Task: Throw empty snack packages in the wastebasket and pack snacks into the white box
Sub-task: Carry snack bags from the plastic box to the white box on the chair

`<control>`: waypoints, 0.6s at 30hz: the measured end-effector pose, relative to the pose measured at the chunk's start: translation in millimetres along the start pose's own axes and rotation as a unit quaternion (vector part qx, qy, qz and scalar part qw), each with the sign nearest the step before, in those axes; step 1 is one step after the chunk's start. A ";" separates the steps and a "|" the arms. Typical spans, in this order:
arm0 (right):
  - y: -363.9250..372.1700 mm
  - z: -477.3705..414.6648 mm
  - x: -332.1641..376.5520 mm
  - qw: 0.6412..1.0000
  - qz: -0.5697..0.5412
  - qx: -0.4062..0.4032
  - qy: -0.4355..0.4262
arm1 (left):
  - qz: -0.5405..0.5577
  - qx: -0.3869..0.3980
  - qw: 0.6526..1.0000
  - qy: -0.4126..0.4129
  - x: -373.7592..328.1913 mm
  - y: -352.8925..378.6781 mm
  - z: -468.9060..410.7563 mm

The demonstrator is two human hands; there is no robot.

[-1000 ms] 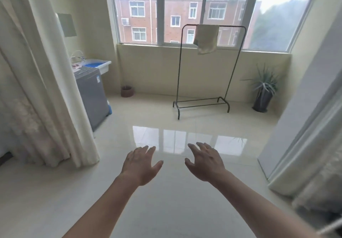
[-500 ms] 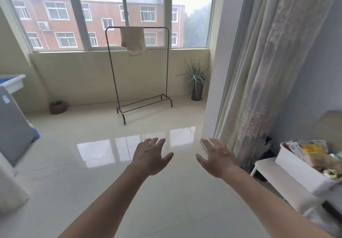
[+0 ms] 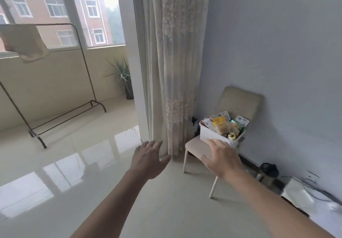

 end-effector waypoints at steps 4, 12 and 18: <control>-2.5 2.1 -58.6 0.998 0.007 0.003 0.061 | -0.011 0.015 0.998 0.060 -49.3 13.6 -39.4; 7.4 -20.2 -130.3 0.990 0.019 -0.003 0.143 | -0.006 0.043 0.989 0.141 -114.8 54.0 -126.9; 25.4 -69.9 -166.8 0.981 0.026 0.001 0.194 | -0.029 0.063 0.981 0.183 -124.1 83.2 -212.2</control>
Point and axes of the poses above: each hand's wrist, its own z-axis away from the middle knuckle, its own y-axis out of the palm, x = y × z, the point moved 1 cm from there along -z, towards the middle knuckle, and after that the axes turned 5 degrees about z, right-handed, at the moved point
